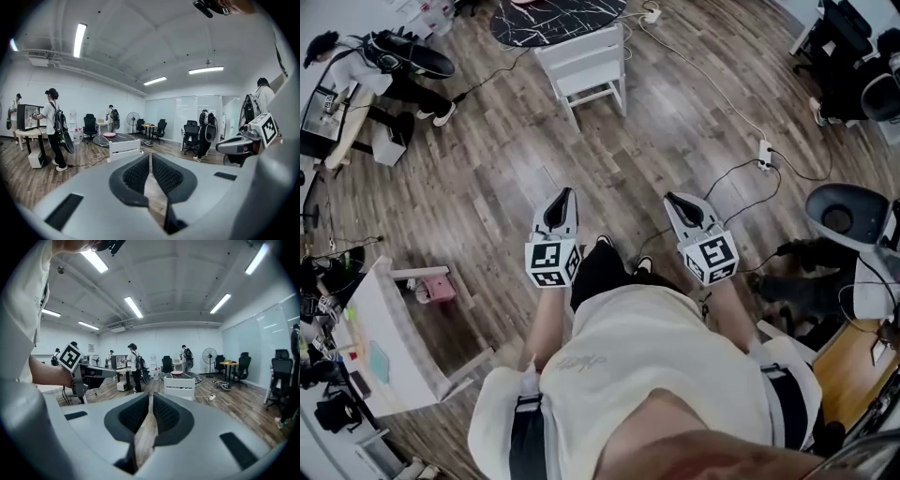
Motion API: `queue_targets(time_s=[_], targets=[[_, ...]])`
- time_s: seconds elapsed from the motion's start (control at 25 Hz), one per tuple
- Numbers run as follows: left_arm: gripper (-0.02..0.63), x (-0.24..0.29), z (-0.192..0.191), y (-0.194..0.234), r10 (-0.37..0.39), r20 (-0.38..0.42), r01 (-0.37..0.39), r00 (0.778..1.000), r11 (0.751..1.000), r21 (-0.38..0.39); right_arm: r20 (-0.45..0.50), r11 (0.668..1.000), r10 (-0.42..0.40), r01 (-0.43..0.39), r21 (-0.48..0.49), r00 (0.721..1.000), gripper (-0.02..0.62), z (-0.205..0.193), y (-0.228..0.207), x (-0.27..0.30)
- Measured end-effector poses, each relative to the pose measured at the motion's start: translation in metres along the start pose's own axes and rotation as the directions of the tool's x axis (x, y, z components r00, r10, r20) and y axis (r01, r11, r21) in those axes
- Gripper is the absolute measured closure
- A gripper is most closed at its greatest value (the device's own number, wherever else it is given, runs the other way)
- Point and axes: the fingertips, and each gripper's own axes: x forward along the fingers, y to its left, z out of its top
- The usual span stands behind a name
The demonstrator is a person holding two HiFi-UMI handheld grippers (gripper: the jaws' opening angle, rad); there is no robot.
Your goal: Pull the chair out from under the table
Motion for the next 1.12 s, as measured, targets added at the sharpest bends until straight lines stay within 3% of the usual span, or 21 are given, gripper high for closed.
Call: queue_targets(time_s=[0.08, 0.12, 0.16, 0.2, 0.48, 0.76, 0.96, 1.12], targets=[[0.586, 0.006, -0.006, 0.008, -0.002, -0.015, 0.002, 1.0, 1.0, -0.011, -0.001, 1.0, 0.014, -0.014, -0.02, 1.0, 0.529, 0.0, 0.0, 0.012], [0.553, 0.011, -0.009, 0.012, -0.007, -0.02, 0.007, 1.0, 1.0, -0.014, -0.003, 0.999, 0.023, -0.023, -0.031, 1.0, 0.49, 0.001, 0.0, 0.018], [0.451, 0.017, -0.011, 0.016, -0.013, -0.026, 0.012, 1.0, 1.0, -0.015, -0.007, 0.999, 0.033, -0.033, -0.039, 0.999, 0.455, 0.002, -0.001, 0.026], [0.434, 0.024, -0.013, 0.02, -0.018, -0.033, 0.017, 0.999, 1.0, -0.016, -0.014, 0.998, 0.043, -0.044, -0.046, 0.999, 0.453, 0.003, -0.002, 0.034], [0.436, 0.068, -0.005, 0.056, -0.043, -0.037, 0.041, 0.998, 0.999, -0.036, -0.056, 0.995, 0.062, -0.066, -0.074, 0.996, 0.446, 0.025, -0.018, 0.102], [0.436, 0.115, 0.008, 0.105, -0.08, -0.016, 0.079, 0.997, 0.995, -0.059, -0.045, 0.997, 0.011, -0.015, -0.082, 0.999, 0.441, 0.073, -0.037, 0.168], [0.436, 0.149, 0.012, 0.137, -0.126, -0.02, 0.125, 0.992, 0.99, -0.06, -0.061, 0.996, -0.071, 0.067, -0.056, 0.996, 0.43, 0.075, -0.047, 0.2], [0.436, 0.167, 0.022, 0.153, -0.134, -0.001, 0.133, 0.991, 0.988, -0.083, -0.1, 0.997, -0.069, 0.065, -0.042, 0.993, 0.425, 0.07, -0.048, 0.216]])
